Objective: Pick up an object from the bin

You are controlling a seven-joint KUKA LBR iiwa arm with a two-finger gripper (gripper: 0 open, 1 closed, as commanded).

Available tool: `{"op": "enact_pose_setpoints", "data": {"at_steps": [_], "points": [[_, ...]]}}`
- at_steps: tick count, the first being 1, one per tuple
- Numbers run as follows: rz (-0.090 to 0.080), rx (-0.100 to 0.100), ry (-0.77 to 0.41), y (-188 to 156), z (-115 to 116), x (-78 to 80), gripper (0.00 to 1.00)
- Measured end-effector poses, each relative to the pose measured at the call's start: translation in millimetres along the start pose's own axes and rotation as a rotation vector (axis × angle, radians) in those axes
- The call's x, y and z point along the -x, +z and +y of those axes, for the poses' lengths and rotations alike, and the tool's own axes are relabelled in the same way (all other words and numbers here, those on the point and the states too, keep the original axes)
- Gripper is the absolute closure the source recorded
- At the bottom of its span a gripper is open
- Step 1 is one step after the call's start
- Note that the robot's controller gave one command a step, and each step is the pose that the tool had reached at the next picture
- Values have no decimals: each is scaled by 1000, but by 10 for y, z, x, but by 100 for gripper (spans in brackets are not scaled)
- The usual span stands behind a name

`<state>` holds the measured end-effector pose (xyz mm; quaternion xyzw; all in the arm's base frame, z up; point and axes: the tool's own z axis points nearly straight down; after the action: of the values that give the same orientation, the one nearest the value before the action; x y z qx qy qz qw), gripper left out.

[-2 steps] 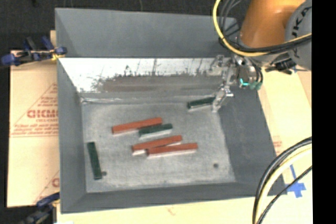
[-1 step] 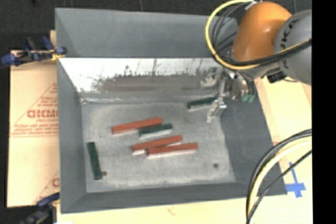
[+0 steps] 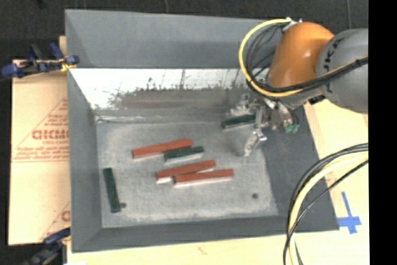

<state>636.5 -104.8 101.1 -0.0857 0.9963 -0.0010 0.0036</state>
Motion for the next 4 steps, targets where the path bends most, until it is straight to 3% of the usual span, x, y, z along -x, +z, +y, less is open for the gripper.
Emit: {"op": "enact_pose_setpoints", "data": {"at_steps": [1, 2, 3, 4], "points": [[-1, -1, 171, 220, -78, 187, 100], [3, -2, 170, 253, -76, 168, 0], [3, -1, 170, 253, -76, 168, 0], [14, 3, 147, -143, 156, -265, 0]]}}
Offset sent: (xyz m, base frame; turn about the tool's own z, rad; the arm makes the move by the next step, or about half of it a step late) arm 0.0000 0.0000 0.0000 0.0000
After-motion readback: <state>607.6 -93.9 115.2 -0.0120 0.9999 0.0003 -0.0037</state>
